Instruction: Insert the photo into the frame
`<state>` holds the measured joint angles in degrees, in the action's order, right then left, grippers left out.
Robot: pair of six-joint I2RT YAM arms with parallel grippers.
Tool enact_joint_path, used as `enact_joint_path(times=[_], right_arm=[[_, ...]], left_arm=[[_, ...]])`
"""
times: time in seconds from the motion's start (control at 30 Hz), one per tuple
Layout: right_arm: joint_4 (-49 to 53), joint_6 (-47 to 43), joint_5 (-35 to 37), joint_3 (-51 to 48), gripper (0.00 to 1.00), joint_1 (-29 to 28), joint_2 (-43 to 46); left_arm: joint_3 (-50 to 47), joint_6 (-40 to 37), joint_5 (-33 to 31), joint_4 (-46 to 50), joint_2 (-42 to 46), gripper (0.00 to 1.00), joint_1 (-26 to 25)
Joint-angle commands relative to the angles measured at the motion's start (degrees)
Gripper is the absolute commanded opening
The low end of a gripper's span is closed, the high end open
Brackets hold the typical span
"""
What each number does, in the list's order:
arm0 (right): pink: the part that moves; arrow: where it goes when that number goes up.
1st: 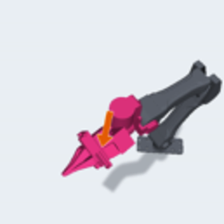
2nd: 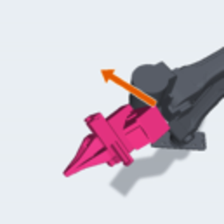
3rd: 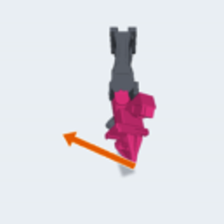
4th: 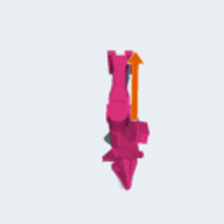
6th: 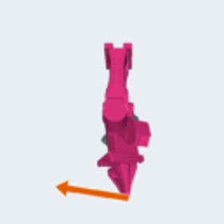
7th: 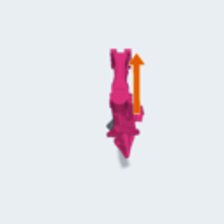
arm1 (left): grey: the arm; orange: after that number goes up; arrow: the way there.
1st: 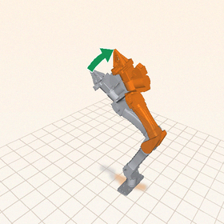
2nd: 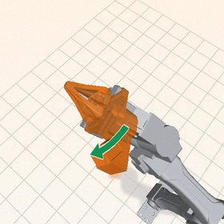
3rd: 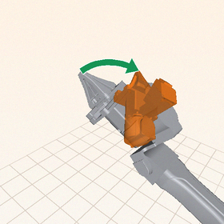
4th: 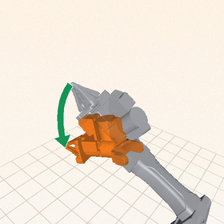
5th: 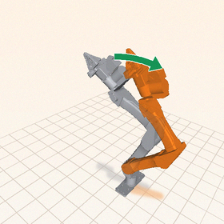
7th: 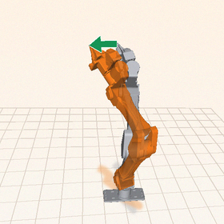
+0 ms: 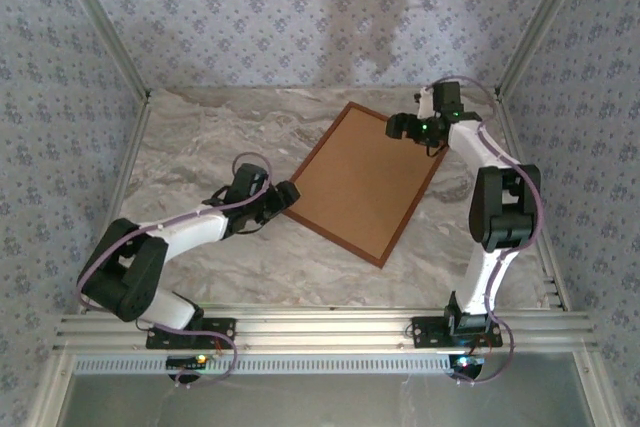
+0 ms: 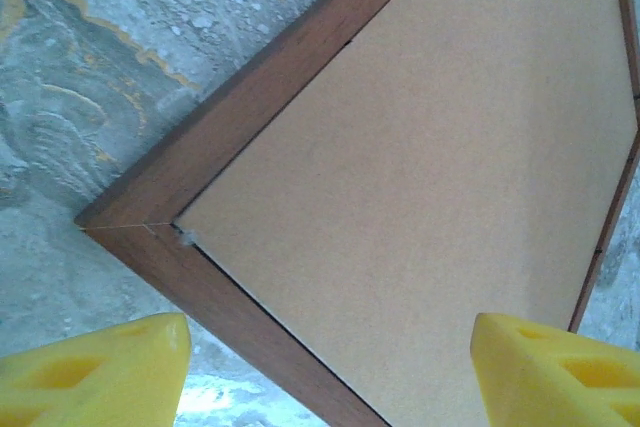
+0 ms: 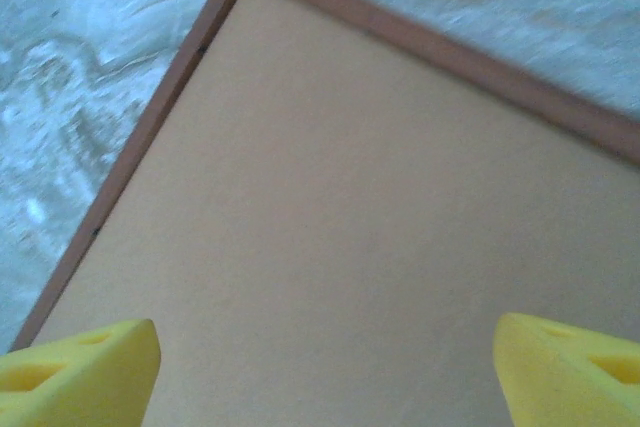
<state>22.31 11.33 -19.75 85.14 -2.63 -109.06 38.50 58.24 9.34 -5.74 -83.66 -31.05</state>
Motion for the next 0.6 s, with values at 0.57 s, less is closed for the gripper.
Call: enact_joint_path(times=[0.57], right_arm=[[23.4,-2.1,1.6,37.7,0.93,8.9,-32.0]], left_arm=[[-1.4,5.2,4.6,-5.7,-6.2,0.78,-3.3]])
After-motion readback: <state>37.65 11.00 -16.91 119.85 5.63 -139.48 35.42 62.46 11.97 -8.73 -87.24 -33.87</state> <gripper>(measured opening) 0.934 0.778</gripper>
